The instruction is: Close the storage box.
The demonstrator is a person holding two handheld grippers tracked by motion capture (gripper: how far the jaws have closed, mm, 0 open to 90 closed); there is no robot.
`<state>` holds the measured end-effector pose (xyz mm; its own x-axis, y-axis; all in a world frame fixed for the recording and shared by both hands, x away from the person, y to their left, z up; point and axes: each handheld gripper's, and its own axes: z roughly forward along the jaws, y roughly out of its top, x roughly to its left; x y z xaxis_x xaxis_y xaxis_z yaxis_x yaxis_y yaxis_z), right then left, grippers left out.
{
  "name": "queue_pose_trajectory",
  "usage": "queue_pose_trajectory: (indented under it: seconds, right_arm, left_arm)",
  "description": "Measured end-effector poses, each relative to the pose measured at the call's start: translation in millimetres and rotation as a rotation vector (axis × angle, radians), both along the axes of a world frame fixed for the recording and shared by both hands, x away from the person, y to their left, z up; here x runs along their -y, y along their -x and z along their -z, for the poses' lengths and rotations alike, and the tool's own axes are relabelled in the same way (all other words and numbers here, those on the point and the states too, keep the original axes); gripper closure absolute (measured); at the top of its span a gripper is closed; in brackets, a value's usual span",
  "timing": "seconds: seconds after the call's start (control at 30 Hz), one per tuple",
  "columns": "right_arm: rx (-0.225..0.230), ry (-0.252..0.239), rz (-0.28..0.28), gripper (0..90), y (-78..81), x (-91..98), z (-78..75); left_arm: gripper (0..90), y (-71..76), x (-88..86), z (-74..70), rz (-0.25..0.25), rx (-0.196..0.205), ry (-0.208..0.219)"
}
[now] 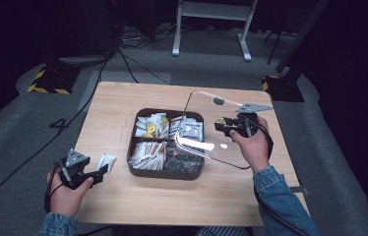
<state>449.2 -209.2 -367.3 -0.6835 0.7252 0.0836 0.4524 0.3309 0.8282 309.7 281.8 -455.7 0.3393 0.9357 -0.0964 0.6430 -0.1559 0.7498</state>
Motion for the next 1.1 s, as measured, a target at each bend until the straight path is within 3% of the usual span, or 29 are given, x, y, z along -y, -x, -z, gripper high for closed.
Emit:
queue_pose_trajectory:
  seconds: [0.57,1.1]
  right_arm:
    - [0.006,0.028,-0.128,59.2,-11.3,-65.7,4.7]
    - [-0.025,0.072,-0.213,59.2,-23.1,-123.7,28.2]
  left_arm:
    - [27.0,-2.2,-1.9,-1.7,0.003,0.004,0.008]
    - [27.1,19.0,-15.7,-2.9,-0.048,0.012,0.015]
